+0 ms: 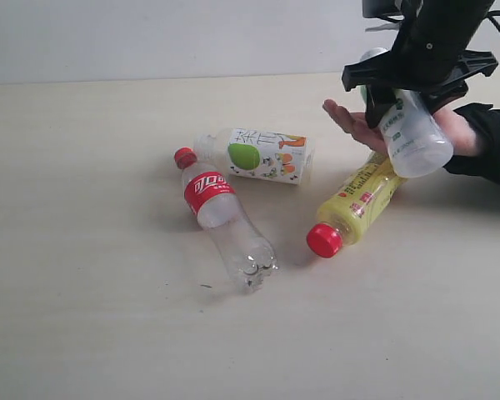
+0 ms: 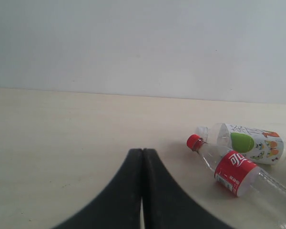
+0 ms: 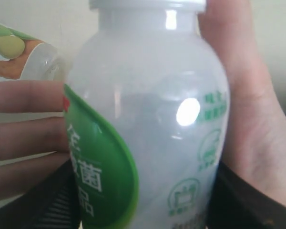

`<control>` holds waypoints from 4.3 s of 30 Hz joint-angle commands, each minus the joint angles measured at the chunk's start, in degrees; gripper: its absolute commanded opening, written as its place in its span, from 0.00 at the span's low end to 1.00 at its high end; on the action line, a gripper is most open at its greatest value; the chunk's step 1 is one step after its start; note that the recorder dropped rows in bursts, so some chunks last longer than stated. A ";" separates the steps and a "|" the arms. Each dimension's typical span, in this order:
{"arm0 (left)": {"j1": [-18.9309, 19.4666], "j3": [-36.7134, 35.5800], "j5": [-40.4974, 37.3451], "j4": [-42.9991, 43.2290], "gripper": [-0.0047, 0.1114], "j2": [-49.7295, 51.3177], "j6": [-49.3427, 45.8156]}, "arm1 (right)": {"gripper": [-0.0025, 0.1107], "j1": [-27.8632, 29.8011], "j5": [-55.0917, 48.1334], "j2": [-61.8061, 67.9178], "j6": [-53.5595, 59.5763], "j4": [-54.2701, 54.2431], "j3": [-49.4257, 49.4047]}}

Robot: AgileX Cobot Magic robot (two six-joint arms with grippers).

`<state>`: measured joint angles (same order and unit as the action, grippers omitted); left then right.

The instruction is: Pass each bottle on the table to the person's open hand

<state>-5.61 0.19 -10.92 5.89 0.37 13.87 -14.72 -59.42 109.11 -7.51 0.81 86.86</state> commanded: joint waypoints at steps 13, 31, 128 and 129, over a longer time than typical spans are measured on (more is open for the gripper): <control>-0.33 -0.19 0.31 -0.28 0.04 -0.37 -0.06 | 0.51 0.23 2.54 0.55 -0.15 0.84 0.36; -0.33 -0.19 0.31 -0.28 0.04 -0.37 -0.06 | 0.79 0.07 2.63 0.05 2.27 0.84 0.36; -0.33 -0.19 0.31 -0.28 0.04 -0.37 -0.06 | 0.02 0.07 26.15 -101.97 86.74 -81.78 -77.87; -0.33 -0.19 0.31 -0.28 0.04 -0.37 -0.06 | 0.02 0.07 26.05 -101.97 86.74 -81.78 -77.87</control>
<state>-5.61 0.19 -10.92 5.89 0.37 13.87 -14.72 -33.36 7.31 78.86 -80.46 9.21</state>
